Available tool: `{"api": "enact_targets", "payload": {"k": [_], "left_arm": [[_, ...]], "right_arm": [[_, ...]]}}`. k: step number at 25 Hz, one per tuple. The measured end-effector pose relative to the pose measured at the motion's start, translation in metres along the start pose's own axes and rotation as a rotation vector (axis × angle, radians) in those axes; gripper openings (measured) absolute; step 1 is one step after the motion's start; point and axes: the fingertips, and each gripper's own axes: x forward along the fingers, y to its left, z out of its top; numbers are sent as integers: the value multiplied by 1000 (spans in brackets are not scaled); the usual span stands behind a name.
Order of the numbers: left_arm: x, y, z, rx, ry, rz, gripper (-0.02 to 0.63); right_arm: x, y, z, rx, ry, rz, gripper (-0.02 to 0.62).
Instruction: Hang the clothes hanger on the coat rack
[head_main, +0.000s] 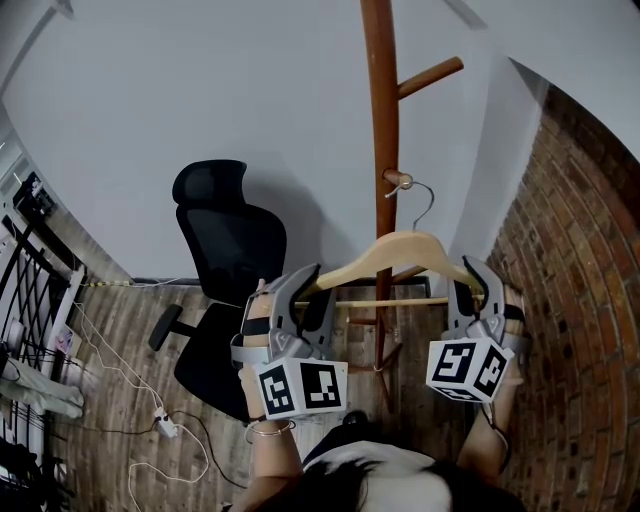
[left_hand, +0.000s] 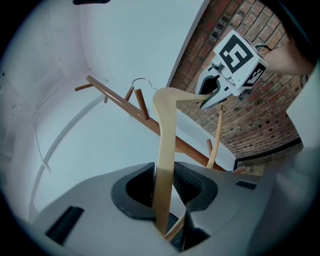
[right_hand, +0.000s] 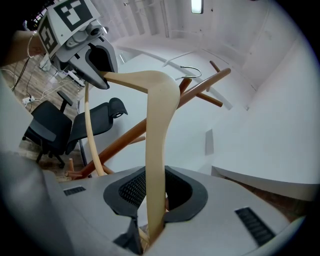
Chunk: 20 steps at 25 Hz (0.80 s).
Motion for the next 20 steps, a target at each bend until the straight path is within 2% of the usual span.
{"api": "enact_targets", "payload": {"k": [20], "left_arm": [[31, 0, -16, -8, 20, -16, 110]], "right_arm": [[36, 6, -4, 2, 11, 33, 100]]}}
